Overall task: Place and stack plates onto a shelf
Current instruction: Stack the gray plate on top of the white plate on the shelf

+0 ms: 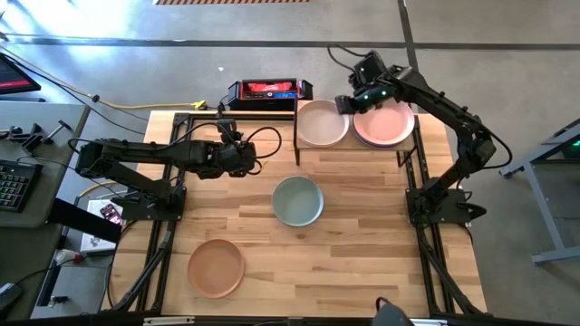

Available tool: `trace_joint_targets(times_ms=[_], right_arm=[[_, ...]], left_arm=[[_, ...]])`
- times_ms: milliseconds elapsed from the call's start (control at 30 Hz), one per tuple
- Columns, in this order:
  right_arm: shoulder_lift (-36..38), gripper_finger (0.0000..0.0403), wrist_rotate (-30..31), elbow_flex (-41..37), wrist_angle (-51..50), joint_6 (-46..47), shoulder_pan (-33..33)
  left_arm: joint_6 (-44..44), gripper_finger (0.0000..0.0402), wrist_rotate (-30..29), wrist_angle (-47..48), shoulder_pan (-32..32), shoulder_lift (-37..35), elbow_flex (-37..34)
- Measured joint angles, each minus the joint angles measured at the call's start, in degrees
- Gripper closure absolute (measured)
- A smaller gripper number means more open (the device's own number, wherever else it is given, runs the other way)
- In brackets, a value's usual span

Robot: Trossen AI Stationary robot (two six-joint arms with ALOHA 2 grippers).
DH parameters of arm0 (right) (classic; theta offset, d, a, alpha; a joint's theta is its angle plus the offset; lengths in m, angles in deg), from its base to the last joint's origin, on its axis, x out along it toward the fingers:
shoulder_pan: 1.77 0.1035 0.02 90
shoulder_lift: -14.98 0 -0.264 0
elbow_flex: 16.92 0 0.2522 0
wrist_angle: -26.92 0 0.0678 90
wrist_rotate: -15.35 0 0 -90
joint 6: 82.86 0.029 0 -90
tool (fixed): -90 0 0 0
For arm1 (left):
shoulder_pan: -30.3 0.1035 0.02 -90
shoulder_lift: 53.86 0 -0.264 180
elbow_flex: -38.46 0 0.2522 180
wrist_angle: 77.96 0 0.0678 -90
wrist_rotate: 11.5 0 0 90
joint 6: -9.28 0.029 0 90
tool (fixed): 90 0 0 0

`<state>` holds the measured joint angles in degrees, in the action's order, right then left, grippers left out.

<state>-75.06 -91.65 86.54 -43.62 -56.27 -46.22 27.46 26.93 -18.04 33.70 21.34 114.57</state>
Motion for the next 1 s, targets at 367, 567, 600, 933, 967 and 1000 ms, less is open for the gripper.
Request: trace_joint_targets(times_ms=[367,567,600,933,967,1000], right_arm=[[0.0,0.0327,3.0,0.0,-8.4,0.1,10.3],[0.0,0.0327,7.3,-0.1,-9.3,2.0,12.8],[0.0,0.0327,8.0,-0.1,-9.3,2.0,13.0],[0.0,0.0327,11.0,-0.2,-8.8,4.5,14.2],[0.0,0.0327,11.0,-0.2,-8.8,4.5,14.4],[0.0,0.0327,11.0,-0.2,-8.8,4.9,14.6]], left_arm=[[1.2,0.0282,0.0,-2.0,0.0,0.0,0.0],[1.9,0.0282,0.0,-4.5,0.0,0.0,0.0],[1.9,0.0282,0.0,-4.5,0.0,0.0,0.0],[1.4,0.0282,0.4,-4.5,0.0,0.0,0.0],[1.4,0.0282,0.5,-4.5,0.0,0.0,0.0],[1.4,0.0282,0.5,-4.5,0.0,0.0,0.0]])
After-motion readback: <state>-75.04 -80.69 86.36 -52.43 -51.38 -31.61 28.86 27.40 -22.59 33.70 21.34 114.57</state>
